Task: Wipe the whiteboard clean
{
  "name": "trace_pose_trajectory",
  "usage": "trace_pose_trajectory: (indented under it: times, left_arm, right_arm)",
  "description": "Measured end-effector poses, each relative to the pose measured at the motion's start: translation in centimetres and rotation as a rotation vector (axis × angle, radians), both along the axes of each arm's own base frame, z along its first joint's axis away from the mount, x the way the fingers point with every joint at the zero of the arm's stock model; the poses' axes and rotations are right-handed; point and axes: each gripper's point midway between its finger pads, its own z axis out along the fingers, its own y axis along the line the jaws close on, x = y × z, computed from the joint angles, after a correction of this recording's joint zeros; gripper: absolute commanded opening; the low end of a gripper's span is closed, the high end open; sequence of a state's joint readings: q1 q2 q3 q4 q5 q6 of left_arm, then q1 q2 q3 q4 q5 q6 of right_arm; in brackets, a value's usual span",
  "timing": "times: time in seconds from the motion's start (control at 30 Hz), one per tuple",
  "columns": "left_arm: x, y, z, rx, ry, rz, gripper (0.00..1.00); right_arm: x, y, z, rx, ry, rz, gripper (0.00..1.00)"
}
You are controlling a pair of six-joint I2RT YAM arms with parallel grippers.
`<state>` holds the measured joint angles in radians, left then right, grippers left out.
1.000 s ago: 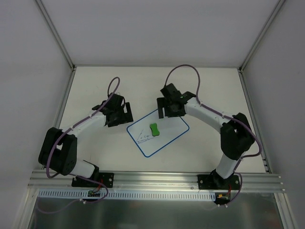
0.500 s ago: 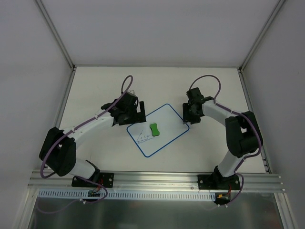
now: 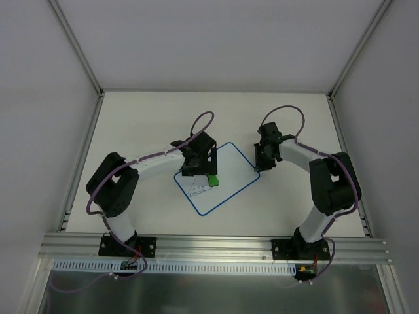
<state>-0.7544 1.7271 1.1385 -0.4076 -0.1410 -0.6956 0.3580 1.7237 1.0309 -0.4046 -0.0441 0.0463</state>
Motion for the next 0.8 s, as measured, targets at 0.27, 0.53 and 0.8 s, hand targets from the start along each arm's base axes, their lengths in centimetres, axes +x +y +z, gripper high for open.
trace_pose_trajectory:
  times: [0.27,0.53,0.8]
  left_arm:
    - [0.1,-1.7,-0.6,0.018,-0.003,-0.004,0.67]
    - [-0.4,-2.8,-1.1,0.037,0.001,-0.007,0.57]
    - [-0.1,-2.7,-1.6,0.061,0.011,0.016,0.45]
  right_arm:
    - [0.2,0.0,0.0,0.002,-0.009,-0.002,0.11]
    - [0.3,0.1,0.1,0.006,-0.013,-0.005,0.09]
    - [0.4,0.3,0.1,0.012,-0.023,-0.001,0.08]
